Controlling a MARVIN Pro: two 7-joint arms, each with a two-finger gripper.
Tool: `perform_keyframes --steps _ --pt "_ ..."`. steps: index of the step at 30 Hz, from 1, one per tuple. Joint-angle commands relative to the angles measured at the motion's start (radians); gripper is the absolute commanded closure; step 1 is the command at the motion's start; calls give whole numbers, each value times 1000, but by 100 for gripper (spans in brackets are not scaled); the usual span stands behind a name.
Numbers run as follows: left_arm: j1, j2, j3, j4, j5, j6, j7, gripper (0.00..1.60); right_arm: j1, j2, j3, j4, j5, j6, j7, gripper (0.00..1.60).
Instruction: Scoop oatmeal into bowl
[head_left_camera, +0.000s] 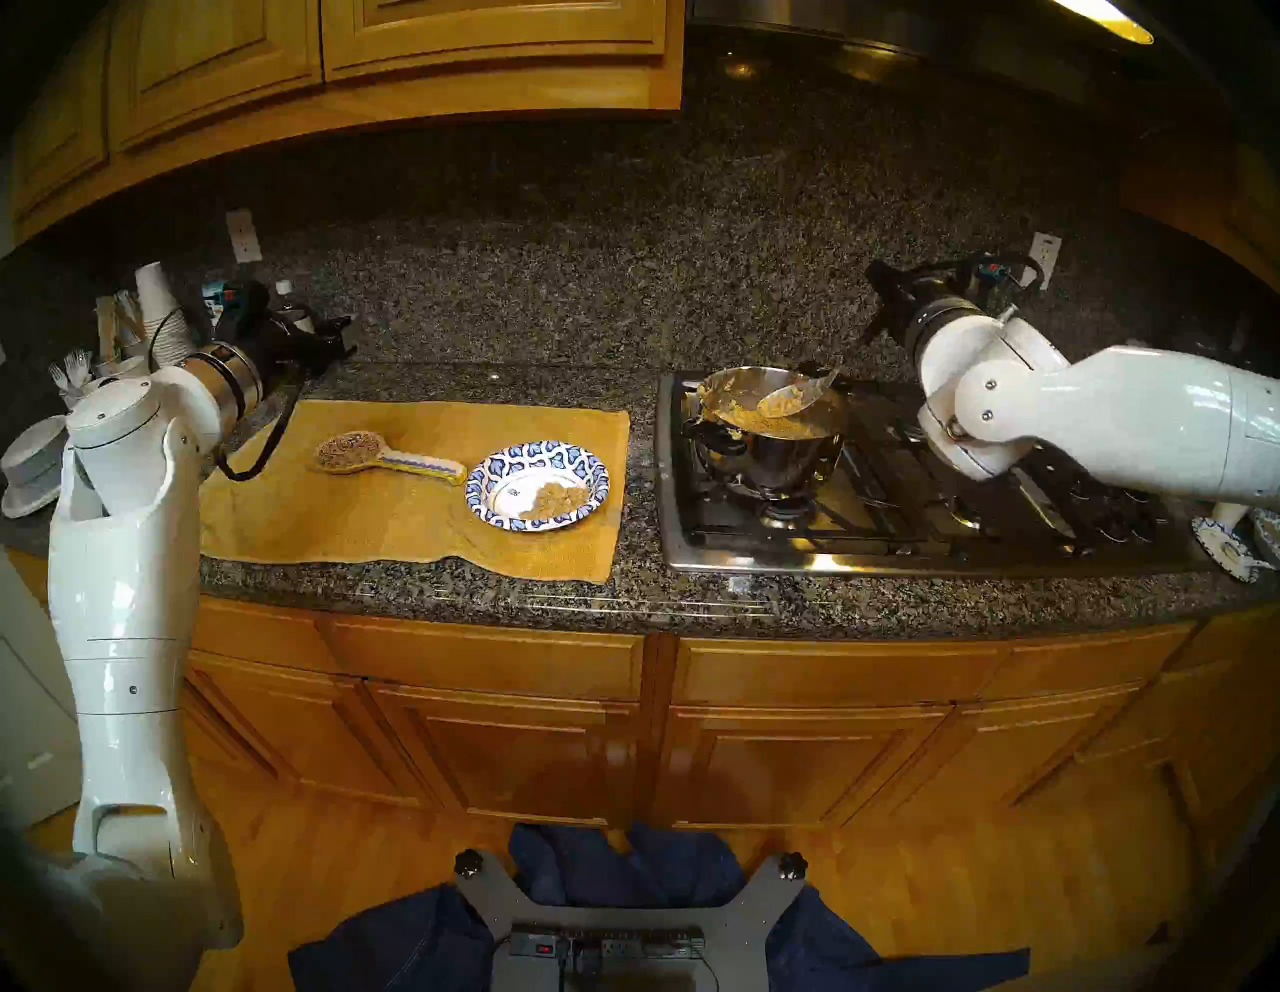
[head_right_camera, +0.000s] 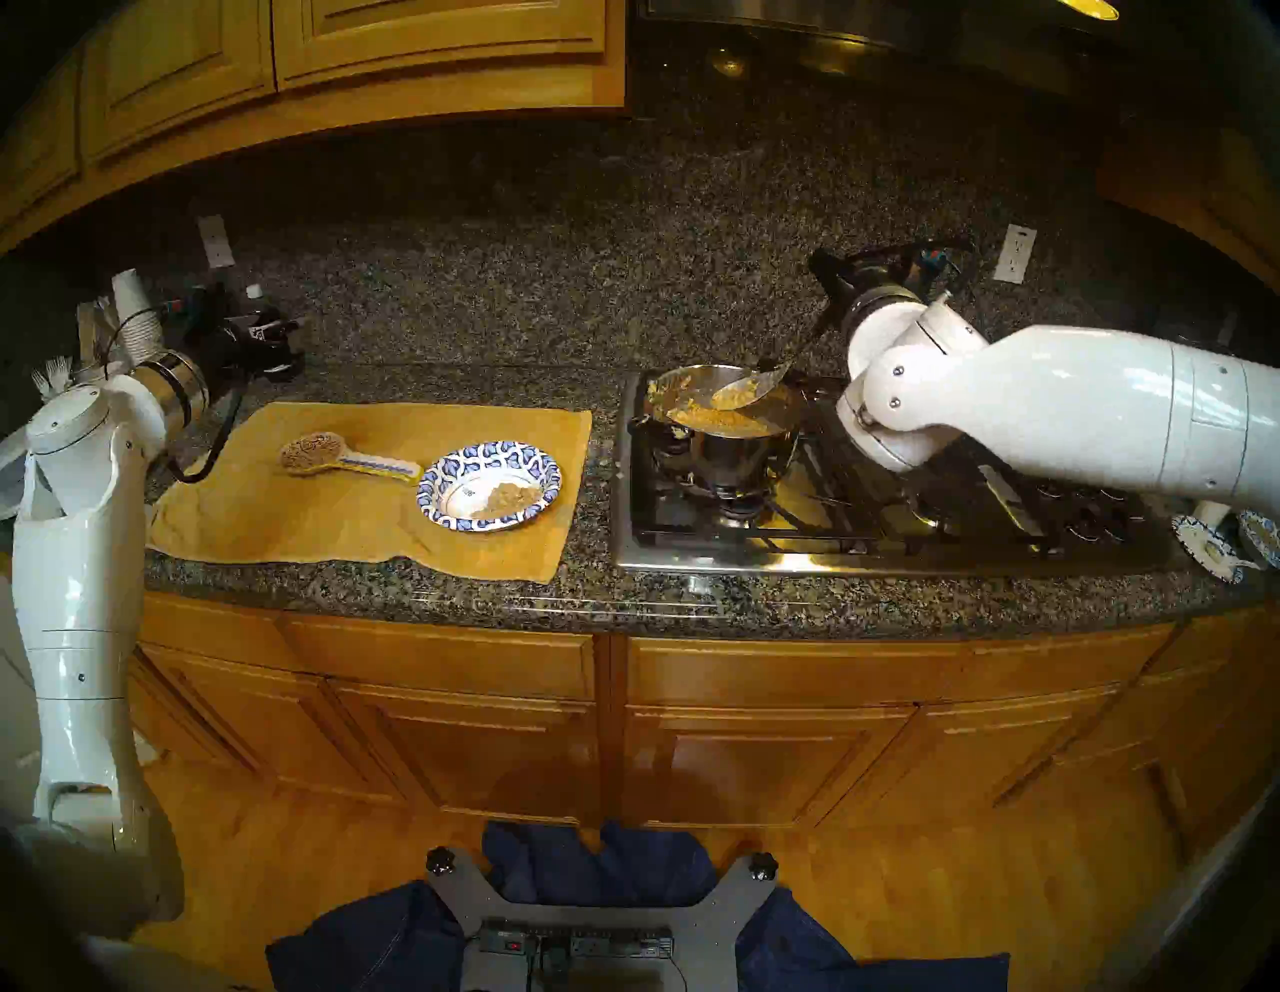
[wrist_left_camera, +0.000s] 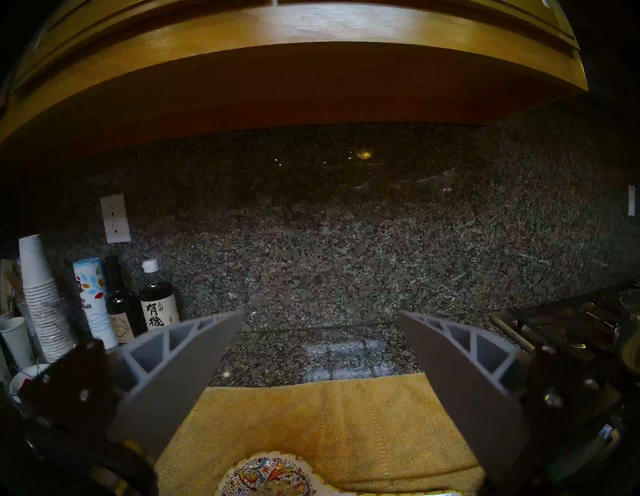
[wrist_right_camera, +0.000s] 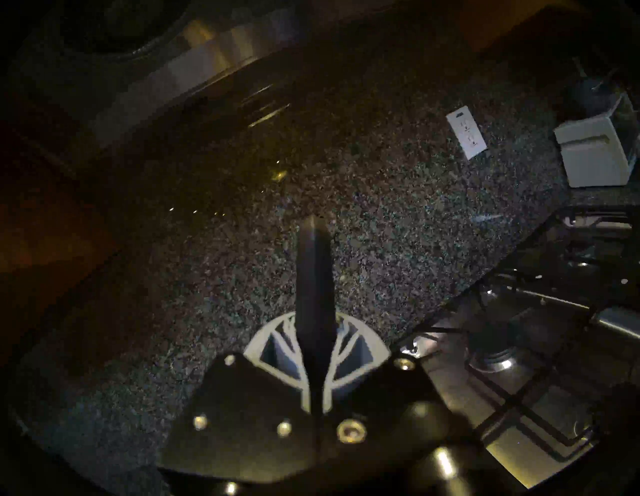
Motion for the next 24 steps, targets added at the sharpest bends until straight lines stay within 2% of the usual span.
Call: perform_keyframes --steps 1,4,6,14,18,19,24 --pt "-32 8 -4 -27 -4 -15 -2 0 73 -6 -53 2 -193 18 25 160" --pt "-32 8 -4 -27 -4 -15 -2 0 80 -30 -88 15 -275 13 8 160" --pt "-32 8 -4 -27 -4 -15 -2 0 82 -36 -94 21 -292 12 5 160" --pt "-32 9 -4 -27 -5 -14 -1 0 96 -79 -131 59 -441 -3 -29 160" --pt "-32 9 -4 -27 -5 -15 -1 0 97 -97 -153 77 -540 -9 -72 160" --pt "-32 9 -4 -27 -5 -15 -1 0 97 -97 -153 77 -540 -9 -72 160" --pt "-32 9 -4 -27 -6 -16 -1 0 82 -122 -190 85 -669 -17 -124 160"
